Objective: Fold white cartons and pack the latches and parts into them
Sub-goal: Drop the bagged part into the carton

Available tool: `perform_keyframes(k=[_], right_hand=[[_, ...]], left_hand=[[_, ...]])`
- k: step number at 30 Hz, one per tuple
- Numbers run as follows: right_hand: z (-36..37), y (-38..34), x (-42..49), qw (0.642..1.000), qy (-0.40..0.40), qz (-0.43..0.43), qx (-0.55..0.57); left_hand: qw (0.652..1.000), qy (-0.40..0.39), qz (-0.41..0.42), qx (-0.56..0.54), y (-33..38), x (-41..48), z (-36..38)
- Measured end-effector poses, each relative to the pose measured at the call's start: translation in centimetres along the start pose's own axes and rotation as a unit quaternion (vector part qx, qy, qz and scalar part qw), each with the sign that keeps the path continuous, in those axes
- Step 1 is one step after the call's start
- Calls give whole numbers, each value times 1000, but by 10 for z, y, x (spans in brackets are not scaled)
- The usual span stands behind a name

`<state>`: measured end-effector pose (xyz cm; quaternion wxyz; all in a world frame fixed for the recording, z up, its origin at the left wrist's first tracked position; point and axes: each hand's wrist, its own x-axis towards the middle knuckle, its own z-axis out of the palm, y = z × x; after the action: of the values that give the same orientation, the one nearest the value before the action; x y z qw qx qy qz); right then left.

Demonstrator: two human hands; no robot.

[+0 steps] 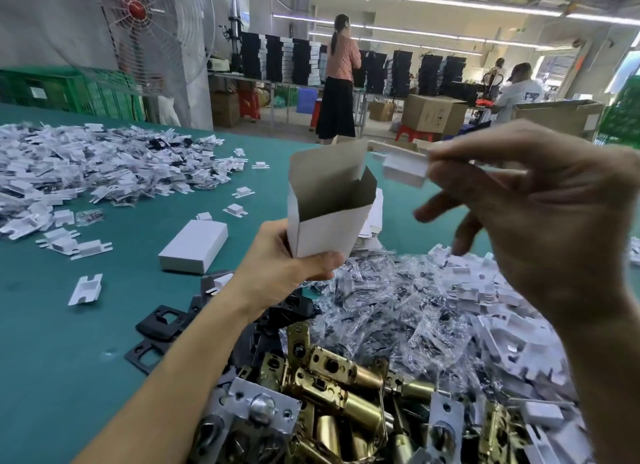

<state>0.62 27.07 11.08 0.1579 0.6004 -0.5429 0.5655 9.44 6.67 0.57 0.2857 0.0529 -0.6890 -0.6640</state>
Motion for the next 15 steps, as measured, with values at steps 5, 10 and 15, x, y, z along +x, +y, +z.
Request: perform_keyframes(k=[5, 10, 15], right_hand=[[14, 3, 20, 976, -90, -39, -197], [19, 6, 25, 935, -189, -26, -299], [26, 0, 36, 893, -267, -18, -361]], left_hand=[[1000, 17, 0, 18, 1, 0, 2], [993, 43, 16, 107, -1, 1, 0], [989, 51, 16, 141, 0, 0, 1]])
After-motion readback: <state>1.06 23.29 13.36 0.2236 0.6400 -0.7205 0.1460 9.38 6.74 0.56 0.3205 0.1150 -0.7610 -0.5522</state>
